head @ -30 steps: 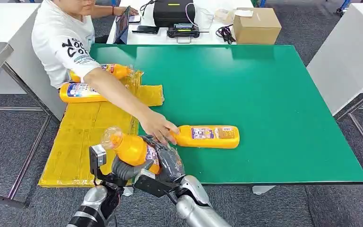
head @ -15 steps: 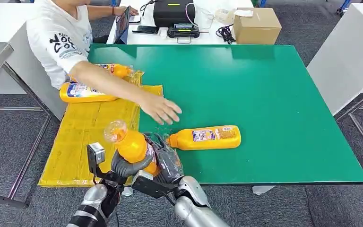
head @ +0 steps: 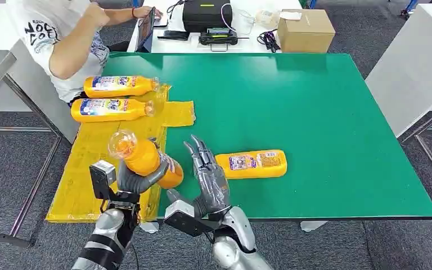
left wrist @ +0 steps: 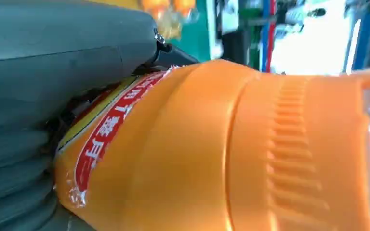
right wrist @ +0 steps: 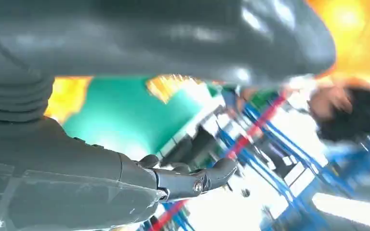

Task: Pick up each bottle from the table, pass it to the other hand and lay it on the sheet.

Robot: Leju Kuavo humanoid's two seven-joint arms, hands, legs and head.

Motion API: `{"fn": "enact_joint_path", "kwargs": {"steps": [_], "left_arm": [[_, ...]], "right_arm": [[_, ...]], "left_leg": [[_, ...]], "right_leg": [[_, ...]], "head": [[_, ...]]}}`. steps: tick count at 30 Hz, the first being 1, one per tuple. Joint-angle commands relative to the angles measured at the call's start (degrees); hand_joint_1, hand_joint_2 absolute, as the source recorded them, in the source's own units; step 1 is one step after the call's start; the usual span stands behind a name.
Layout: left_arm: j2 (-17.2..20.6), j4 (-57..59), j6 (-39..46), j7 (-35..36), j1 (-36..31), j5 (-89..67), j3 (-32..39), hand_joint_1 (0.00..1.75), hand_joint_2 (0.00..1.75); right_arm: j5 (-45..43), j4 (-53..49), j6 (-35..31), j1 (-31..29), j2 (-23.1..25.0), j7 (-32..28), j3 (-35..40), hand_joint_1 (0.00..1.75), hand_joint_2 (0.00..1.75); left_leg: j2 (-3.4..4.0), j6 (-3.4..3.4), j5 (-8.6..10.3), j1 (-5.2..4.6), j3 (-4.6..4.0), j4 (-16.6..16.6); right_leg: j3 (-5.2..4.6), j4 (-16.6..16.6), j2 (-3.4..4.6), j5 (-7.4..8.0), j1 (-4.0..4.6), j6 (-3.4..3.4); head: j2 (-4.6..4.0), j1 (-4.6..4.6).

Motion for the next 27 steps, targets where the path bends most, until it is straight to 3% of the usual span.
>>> {"fn": "enact_joint_path", "kwargs": {"steps": [1, 7, 9, 10, 11, 15, 17, 19, 20, 21, 27], "left_arm": [[-0.9, 3.6, 5.7, -0.6, -4.2, -2.8, 4.3, 1.75, 1.75], [-0.4, 3.5, 7.4, -1.4, -4.4, -4.6, 4.0, 1.75, 1.75], [1.7, 3.1, 15.8, -3.9, -5.4, -15.0, 1.4, 1.75, 1.75], [3.4, 3.7, 24.7, -4.2, -6.4, -25.6, -0.7, 1.75, 1.75], [4.6, 5.0, 28.5, -2.2, -7.7, -32.8, -1.5, 1.75, 1.75], [5.2, 5.9, 28.4, -1.0, -9.0, -35.9, -1.3, 1.75, 1.75], [7.2, 10.7, 33.4, 7.6, -11.7, -62.6, -1.4, 1.75, 1.75], [9.1, 15.1, 33.4, 12.9, -14.2, -78.3, -0.4, 1.75, 1.75], [9.3, 15.3, 33.4, 12.4, -14.5, -78.5, 0.3, 1.75, 1.75], [11.5, 20.0, 33.4, 17.8, -16.6, -88.1, -1.7, 1.75, 1.75], [12.6, 25.0, 33.4, 19.4, -18.7, -89.2, -2.2, 1.75, 1.75]], "right_arm": [[0.3, -8.5, -4.4, 1.1, -3.4, -0.5, 3.2, 0.00, 0.00], [-0.6, -8.7, -4.4, 1.0, -3.4, -1.0, 3.0, 0.00, 0.00], [-2.4, -9.2, -3.4, 0.8, -3.5, -1.2, 2.7, 0.00, 0.00], [-2.8, -9.3, -2.6, 0.5, -3.5, -1.4, 2.6, 0.00, 0.00], [-3.6, -9.2, -1.6, 0.1, -3.3, -1.6, 2.5, 0.00, 0.00], [-3.7, -9.1, -1.4, -0.1, -3.1, -1.6, 2.2, 0.00, 0.00], [-4.8, -8.7, 0.2, -1.0, -3.0, -2.3, 2.4, 0.00, 0.00], [-5.7, -8.5, 1.5, -1.8, -3.0, -2.7, 2.7, 0.00, 0.00], [-6.0, -8.5, 1.8, -1.9, -3.0, -2.7, 2.7, 0.00, 0.00], [-6.5, -8.7, 2.3, -1.8, -3.1, -2.7, 2.6, 0.00, 0.00], [-6.5, -9.1, 2.5, -1.4, -3.3, -2.7, 2.6, 0.00, 0.00]], "left_leg": [[-0.05, -0.10, -0.10, 0.11, 0.19, 0.1], [-0.02, -0.10, -0.07, 0.09, 0.20, 0.0], [-0.01, -0.06, -0.03, 0.04, 0.10, 0.0], [0.00, -0.11, -0.09, 0.11, 0.20, 0.0], [-0.02, -0.08, -0.02, 0.05, 0.10, 0.0], [0.02, -0.13, -0.06, 0.10, 0.22, 0.0], [0.01, -0.08, -0.02, 0.05, 0.13, 0.0], [0.12, -0.11, -0.05, 0.10, 0.19, 0.0], [0.05, -0.08, 0.00, 0.04, 0.15, 0.0], [0.09, -0.12, -0.03, 0.10, 0.24, 0.0], [0.12, -0.09, 0.01, 0.06, 0.16, 0.0]], "right_leg": [[0.26, 0.0, -0.08, -0.09, 0.12, -0.13], [0.26, -0.1, -0.05, -0.06, 0.10, -0.13], [0.13, 0.0, -0.03, -0.03, 0.05, -0.08], [0.25, 0.0, -0.03, -0.07, 0.12, -0.14], [0.13, 0.0, -0.05, -0.03, 0.06, -0.10], [0.24, 0.0, -0.01, -0.05, 0.11, -0.16], [0.16, 0.0, -0.01, -0.02, 0.06, -0.09], [0.19, 0.0, 0.08, -0.01, 0.10, -0.13], [0.14, 0.0, 0.02, 0.00, 0.04, -0.09], [0.24, 0.0, 0.06, -0.01, 0.10, -0.15], [0.14, 0.0, 0.02, 0.00, 0.06, -0.11]], "head": [[0.00, 0.02], [0.00, 0.02], [0.00, 0.02], [0.00, 0.02], [0.00, 0.02], [0.00, 0.02], [0.00, 0.02], [0.00, 0.02], [0.00, 0.02], [0.00, 0.02], [0.00, 0.02]]}}
